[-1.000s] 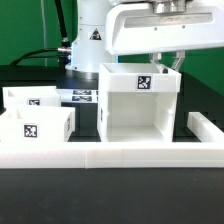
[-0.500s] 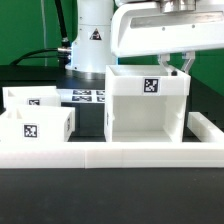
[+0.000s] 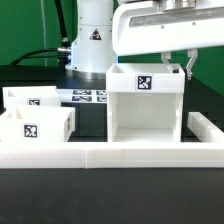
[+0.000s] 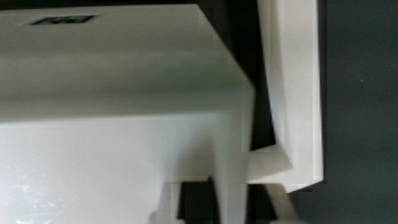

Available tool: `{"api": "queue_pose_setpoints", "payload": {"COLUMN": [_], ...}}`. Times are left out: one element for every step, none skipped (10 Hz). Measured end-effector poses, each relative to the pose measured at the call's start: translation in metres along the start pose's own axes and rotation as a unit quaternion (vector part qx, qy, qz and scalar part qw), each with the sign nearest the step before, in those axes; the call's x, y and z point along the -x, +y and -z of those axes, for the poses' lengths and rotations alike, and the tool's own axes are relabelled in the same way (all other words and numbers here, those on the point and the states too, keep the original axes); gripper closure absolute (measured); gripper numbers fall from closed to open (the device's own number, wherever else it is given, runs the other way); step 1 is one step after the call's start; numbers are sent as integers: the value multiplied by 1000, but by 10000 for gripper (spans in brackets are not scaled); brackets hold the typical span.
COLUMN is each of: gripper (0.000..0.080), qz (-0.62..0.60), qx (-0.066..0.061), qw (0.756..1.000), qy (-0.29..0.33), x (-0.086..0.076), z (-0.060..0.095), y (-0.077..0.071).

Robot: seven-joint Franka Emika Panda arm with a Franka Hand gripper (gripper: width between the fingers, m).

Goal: Assemble drawer

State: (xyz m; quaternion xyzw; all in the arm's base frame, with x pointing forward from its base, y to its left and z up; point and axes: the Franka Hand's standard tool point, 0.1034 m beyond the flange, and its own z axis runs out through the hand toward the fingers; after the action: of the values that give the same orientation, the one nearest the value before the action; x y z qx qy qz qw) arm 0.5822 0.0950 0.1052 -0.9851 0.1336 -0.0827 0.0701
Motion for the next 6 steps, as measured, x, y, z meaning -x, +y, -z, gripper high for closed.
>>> {"api": "queue_pose_setpoints", "payload": {"gripper": [761,761,760,758,758,757], "qz": [-75,-93,-145,-179,-193,-211], "qx": [1,1,-2,-3,-2,-7], "qw": [997,996,989,984,981,977], "qy": [-1,1,4,7,9,14], "x": [4,3,0,-4,-6,-10], "z": [-1,-2,-2,-3,-3,-2], "y": [-7,-9,-10,-11,-11,-10]}}
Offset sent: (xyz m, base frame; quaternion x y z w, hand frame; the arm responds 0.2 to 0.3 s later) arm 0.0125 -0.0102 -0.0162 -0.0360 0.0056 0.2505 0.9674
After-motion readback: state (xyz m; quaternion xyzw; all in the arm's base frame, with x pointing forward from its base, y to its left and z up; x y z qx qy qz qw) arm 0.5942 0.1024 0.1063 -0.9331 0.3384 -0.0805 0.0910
